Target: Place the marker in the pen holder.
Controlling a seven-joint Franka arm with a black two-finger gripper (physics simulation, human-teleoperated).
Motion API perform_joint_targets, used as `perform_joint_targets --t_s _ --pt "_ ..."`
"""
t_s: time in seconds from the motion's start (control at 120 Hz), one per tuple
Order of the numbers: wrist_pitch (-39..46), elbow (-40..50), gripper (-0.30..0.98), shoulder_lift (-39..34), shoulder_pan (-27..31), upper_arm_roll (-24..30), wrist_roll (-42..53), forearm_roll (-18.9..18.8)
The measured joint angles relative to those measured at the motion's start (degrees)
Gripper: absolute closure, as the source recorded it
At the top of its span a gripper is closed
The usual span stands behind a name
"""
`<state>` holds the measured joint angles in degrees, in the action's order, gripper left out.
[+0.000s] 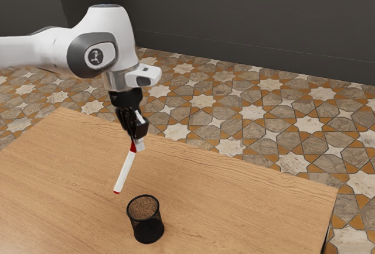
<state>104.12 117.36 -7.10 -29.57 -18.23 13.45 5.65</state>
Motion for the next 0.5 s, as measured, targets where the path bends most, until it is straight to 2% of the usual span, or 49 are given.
perform_joint_targets --t_s 0.242,0.5 --pt "-1.2 0.3 0.79 -0.8 -3.7 0.3 0.2 2.7" --pt "3.7 0.1 0.79 2.1 -3.6 0.6 0.2 4.1"
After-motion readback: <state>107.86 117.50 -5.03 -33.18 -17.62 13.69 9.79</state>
